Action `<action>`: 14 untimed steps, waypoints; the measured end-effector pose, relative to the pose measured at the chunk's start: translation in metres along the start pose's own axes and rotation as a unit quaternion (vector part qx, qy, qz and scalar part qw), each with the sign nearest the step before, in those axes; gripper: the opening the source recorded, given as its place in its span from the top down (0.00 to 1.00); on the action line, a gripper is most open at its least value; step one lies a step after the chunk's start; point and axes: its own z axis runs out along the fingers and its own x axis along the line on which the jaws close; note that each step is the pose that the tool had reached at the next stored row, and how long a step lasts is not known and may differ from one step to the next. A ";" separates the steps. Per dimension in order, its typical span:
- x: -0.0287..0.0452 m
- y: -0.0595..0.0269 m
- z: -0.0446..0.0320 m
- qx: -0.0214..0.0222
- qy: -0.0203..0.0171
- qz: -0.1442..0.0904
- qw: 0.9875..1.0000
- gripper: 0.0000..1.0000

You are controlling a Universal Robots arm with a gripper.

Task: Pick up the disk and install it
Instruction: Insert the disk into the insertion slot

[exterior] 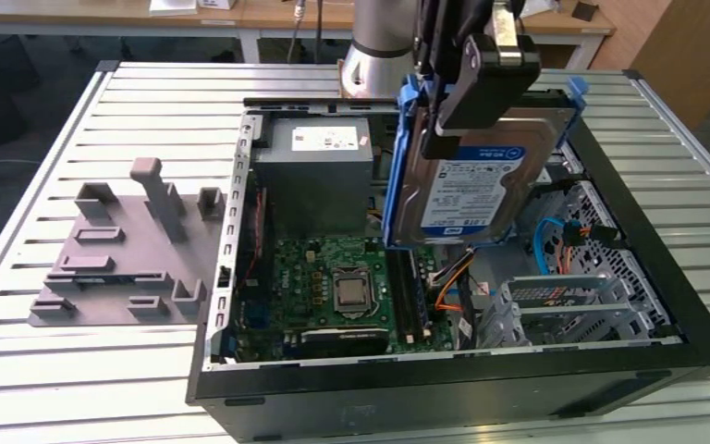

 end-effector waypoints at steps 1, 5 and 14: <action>0.0016 -0.0001 0.0002 0.000 0.000 0.000 1.000 0.64; 0.0086 -0.0015 0.0009 0.000 0.000 0.000 1.000 0.64; 0.0144 -0.0124 0.0042 0.000 0.000 0.003 1.000 0.64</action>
